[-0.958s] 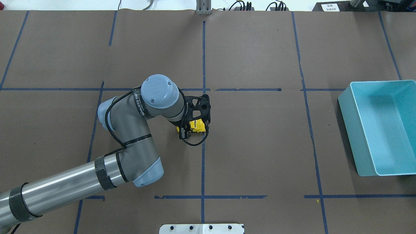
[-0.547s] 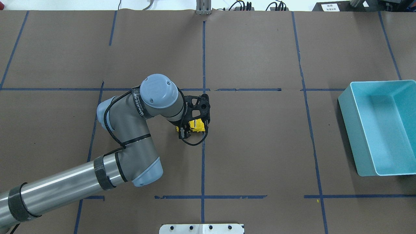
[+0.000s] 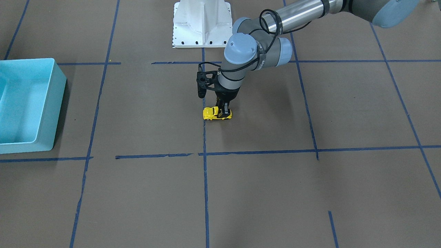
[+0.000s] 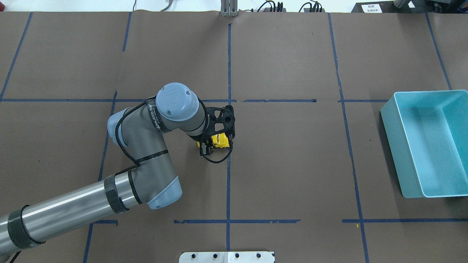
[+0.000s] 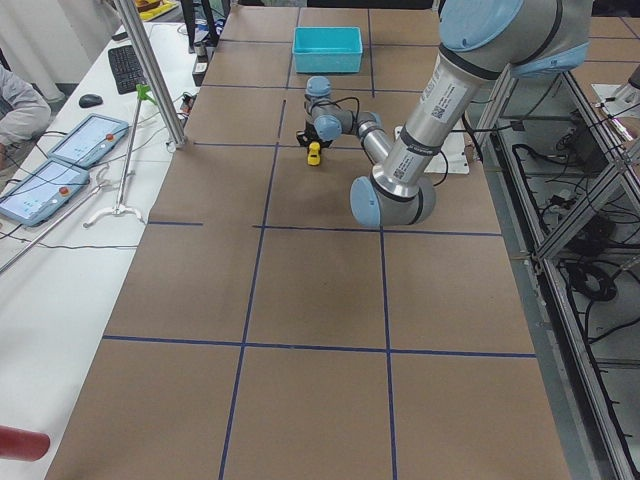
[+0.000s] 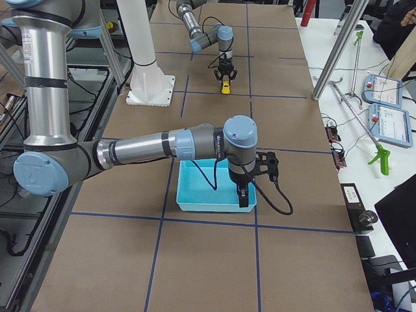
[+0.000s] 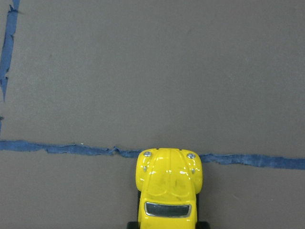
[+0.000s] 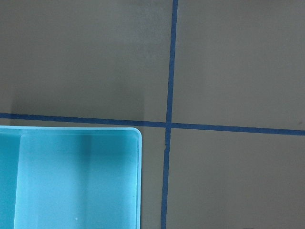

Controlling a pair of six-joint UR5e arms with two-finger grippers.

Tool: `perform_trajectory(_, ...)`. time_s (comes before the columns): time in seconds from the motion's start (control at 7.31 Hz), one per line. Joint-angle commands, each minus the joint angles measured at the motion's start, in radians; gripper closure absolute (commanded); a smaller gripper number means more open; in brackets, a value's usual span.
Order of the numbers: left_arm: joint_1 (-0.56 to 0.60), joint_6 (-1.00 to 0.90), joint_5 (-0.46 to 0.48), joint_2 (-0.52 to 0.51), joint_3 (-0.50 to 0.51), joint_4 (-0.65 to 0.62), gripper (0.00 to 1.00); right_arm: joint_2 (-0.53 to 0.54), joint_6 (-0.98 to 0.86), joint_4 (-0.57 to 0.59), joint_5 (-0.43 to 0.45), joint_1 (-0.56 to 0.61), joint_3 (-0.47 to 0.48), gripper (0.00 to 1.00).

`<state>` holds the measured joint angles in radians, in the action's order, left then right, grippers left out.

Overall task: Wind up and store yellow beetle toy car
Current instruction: 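Press the car down and drag it back toward the robot with the left gripper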

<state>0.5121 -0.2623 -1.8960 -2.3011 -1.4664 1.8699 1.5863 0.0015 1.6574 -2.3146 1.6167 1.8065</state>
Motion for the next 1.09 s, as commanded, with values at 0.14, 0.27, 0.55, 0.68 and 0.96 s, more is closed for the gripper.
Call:
perform_trajectory(0.14,0.002,0.000,-0.002,0.009,-0.008,0.000,0.90,0.004,0.003,-0.001,-0.053,-0.005,0.002,0.00)
perform_trajectory(0.27,0.003,0.000,-0.002,0.011,-0.012,0.000,0.90,0.009,0.003,0.001,-0.057,-0.005,0.004,0.00)
perform_trajectory(0.55,0.003,0.000,-0.002,0.026,-0.022,0.000,0.90,0.024,0.003,-0.001,-0.057,-0.005,0.008,0.00)
perform_trajectory(0.68,0.003,0.000,-0.002,0.032,-0.022,0.000,0.90,0.027,0.003,-0.002,-0.057,-0.005,0.005,0.00)
perform_trajectory(0.96,0.006,0.000,-0.002,0.052,-0.041,0.000,0.90,0.026,0.005,-0.004,-0.055,-0.006,0.001,0.00)
